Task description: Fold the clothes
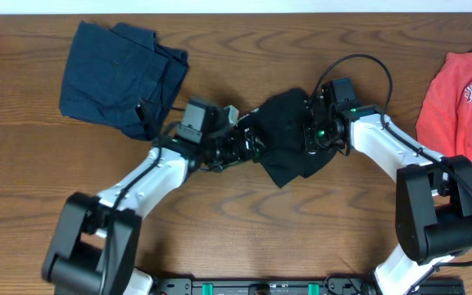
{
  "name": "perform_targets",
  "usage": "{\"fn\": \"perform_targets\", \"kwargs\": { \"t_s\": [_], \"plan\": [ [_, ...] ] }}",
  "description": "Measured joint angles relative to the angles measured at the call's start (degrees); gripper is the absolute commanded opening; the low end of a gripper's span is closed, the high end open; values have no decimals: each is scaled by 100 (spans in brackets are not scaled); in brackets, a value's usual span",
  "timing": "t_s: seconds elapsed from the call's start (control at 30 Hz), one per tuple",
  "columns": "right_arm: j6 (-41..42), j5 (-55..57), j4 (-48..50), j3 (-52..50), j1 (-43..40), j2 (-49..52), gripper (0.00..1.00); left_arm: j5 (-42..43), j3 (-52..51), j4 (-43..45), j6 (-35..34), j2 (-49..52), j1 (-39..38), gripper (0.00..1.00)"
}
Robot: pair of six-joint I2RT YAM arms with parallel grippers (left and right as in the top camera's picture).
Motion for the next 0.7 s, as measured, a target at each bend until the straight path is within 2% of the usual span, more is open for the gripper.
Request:
{"fn": "perform_targets", "kwargs": {
  "t_s": [0.17,0.47,0.7],
  "plan": [
    [-2,-2,-57,7,-2,0,1,-44,-17,435,-286,664,-103,98],
    [-2,-2,-79,11,-2,0,1,144,-20,2076,-1213,1217,-332,98],
    [-4,-2,-81,11,-2,0,1,181,35,2280,-1676,1392,-352,90]
  ]
}}
